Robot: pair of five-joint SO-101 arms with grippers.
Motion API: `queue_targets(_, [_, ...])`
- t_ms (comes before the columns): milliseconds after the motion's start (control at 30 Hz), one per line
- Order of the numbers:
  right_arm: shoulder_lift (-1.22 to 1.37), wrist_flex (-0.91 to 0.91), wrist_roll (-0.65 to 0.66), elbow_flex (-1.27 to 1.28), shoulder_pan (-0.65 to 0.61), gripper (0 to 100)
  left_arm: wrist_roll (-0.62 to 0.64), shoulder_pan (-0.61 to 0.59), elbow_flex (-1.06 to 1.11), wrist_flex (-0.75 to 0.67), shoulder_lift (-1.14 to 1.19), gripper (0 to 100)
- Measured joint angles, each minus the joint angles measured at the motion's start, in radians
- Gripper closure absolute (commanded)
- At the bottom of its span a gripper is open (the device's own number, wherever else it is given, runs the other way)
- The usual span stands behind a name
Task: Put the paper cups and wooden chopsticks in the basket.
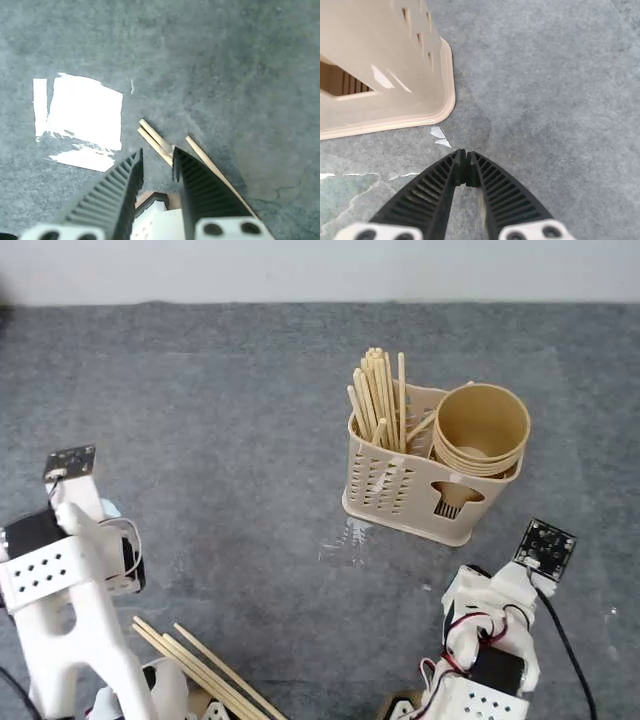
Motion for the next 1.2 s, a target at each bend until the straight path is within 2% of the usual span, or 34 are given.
queue_targets(167, [0.000, 0.000, 0.000, 0.000, 0.000, 99.0, 0.000, -0.031, 0.003, -0.017, 0.000, 77])
queue_targets(433, [0.000, 0.000, 0.000, 0.000, 0.000, 99.0, 0.000, -0.031, 0.003, -0.017, 0.021, 76])
queue_targets(600, [0.000, 0.000, 0.000, 0.000, 0.000, 99.0, -0.028, -0.031, -0.018, -0.015, 0.227, 76])
queue_targets(833, [0.000, 0.000, 0.000, 0.000, 0.000, 99.0, -0.037, -0.031, -0.201, 0.015, 0.605, 76])
queue_targets(1200, [0.000, 0.000, 0.000, 0.000, 0.000, 99.0, -0.114, -0.031, -0.230, 0.015, 0.793, 76])
